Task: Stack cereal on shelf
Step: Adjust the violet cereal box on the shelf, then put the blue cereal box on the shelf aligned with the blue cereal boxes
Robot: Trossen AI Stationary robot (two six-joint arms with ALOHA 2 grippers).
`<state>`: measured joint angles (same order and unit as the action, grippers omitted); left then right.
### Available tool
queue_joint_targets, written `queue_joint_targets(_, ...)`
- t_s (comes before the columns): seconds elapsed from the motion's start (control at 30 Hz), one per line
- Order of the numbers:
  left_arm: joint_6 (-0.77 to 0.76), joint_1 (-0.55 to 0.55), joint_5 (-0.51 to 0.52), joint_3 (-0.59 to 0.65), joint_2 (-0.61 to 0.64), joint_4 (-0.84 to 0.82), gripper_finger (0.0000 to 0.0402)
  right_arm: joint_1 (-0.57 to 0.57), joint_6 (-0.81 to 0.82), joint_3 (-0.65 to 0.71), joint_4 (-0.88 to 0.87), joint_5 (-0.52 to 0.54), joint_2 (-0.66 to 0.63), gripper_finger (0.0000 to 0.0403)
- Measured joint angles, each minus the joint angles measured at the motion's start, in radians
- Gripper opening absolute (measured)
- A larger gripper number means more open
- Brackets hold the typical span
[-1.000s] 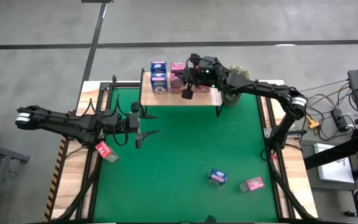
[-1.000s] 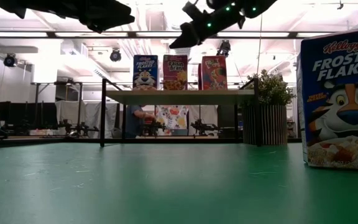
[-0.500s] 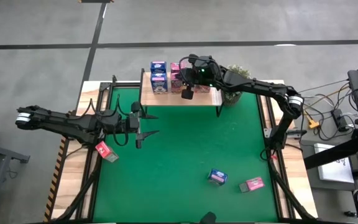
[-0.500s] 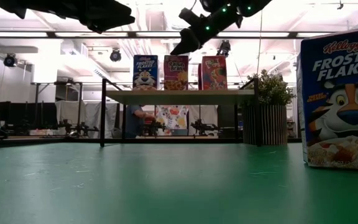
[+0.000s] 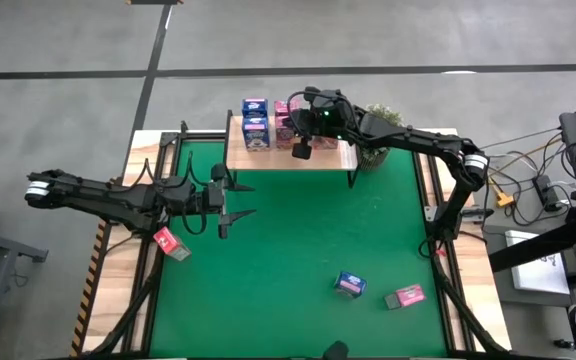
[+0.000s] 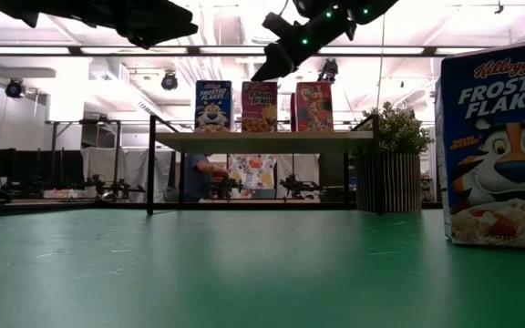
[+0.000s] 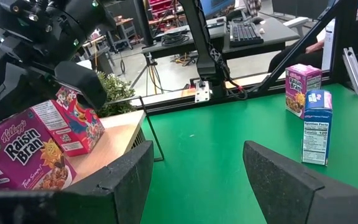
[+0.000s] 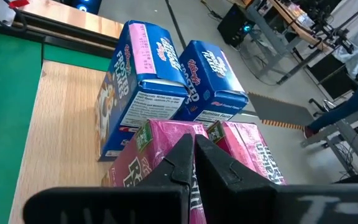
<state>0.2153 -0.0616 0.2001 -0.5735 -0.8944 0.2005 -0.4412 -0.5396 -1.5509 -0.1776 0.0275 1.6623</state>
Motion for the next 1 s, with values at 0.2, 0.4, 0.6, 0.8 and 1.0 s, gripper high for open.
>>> queue_joint_targets(0.2,0.0,0.0,0.0,0.0,0.0,0.0,0.0232,0.003,-0.001,0.001,0.003,0.0,-0.003,0.0009)
queue_joint_targets(0.4,0.0,0.0,0.0,0.0,0.0,0.0,0.0232,0.02,0.005,0.003,0.019,0.001,-0.035,0.0009)
queue_joint_targets(0.6,-0.027,0.0,0.0,0.0,0.0,0.0,0.0232,0.07,0.024,0.003,-0.001,-0.002,-0.108,0.0009)
queue_joint_targets(0.8,-0.072,-0.002,0.0,0.0,0.0,0.0,0.0232,0.167,0.143,0.003,-0.166,-0.096,-0.212,0.0009)
queue_joint_targets(1.0,-0.104,-0.017,0.0,0.0,-0.001,0.0,0.0232,0.299,0.323,0.007,-0.393,-0.166,-0.274,0.0009)
